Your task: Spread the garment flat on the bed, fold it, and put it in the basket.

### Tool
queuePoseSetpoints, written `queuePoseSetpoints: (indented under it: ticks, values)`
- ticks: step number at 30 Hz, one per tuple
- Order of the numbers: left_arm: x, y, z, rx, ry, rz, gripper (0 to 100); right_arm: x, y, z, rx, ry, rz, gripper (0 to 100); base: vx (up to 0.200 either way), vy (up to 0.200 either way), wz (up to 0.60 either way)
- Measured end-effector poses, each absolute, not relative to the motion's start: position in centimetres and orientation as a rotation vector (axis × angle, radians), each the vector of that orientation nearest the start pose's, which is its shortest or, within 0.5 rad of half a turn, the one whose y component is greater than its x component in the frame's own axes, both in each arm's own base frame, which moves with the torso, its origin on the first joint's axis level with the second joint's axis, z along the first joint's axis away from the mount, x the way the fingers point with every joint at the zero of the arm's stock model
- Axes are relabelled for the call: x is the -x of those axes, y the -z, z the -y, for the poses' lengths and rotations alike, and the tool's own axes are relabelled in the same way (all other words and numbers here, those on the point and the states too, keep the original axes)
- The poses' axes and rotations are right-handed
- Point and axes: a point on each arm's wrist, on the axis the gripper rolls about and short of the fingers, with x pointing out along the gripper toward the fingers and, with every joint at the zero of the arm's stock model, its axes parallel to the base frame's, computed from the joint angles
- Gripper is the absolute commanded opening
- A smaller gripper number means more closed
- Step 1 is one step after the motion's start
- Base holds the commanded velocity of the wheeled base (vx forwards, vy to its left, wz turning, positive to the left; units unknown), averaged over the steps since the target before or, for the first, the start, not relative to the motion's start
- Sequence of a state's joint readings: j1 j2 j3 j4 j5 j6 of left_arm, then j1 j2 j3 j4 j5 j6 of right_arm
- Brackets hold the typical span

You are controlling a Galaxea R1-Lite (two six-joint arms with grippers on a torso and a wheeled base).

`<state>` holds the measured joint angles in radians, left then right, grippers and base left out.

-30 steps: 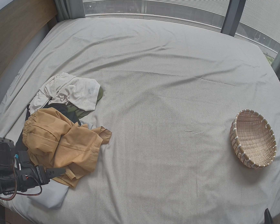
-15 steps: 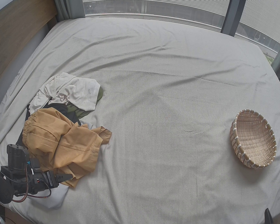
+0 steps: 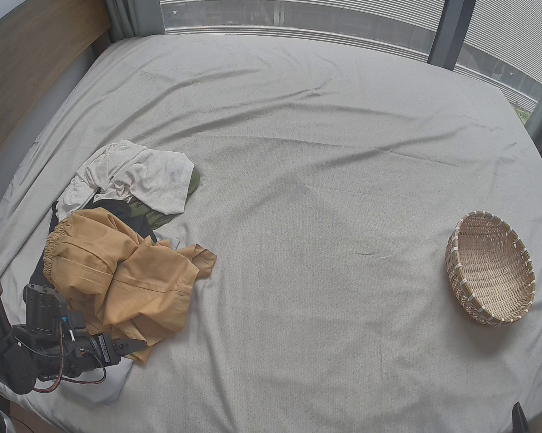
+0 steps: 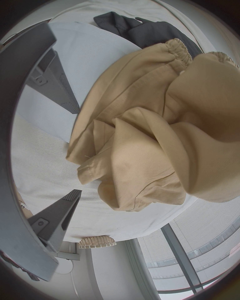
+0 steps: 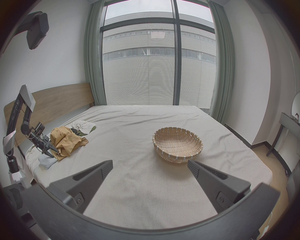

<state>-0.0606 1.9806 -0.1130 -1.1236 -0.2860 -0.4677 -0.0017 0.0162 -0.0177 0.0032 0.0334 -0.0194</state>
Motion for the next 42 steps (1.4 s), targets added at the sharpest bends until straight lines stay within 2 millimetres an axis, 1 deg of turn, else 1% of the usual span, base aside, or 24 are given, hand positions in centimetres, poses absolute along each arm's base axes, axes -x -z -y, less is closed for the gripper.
queuePoseSetpoints:
  ticks: [7,17,25,26,30,37,42]
  values:
    - [-22.1,-0.9,2.2,0.56,0.148,-0.784,100,2.3,-8.0,-0.1,0.019,-0.031,-0.001,100,0.0,0.0,0.0]
    - [-22.4,-0.5,4.1,0.584,0.203,-0.783,100,2.3,-8.0,-0.1,0.019,-0.031,-0.001,100,0.0,0.0,0.0]
    - [-23.1,-0.2,4.2,0.575,0.195,-0.725,100,2.3,-8.0,-0.1,0.02,-0.031,-0.001,100,0.0,0.0,0.0]
    - [-23.3,-0.2,4.2,0.574,0.199,-0.708,0,2.3,-8.0,-0.1,0.02,-0.031,-0.001,100,0.0,0.0,0.0]
    - [-23.4,0.0,4.2,0.574,0.19,-0.687,0,2.3,-8.1,-0.1,0.019,-0.031,-0.001,100,0.0,0.0,0.0]
    - [-23.5,0.8,4.3,0.574,0.189,-0.7,0,2.3,-8.1,-0.1,0.019,-0.031,0.0,100,0.0,0.0,0.0]
    - [-23.3,0.8,4.7,0.603,0.196,-0.697,0,2.3,-8.1,-0.1,0.02,-0.029,0.0,100,0.0,0.0,0.0]
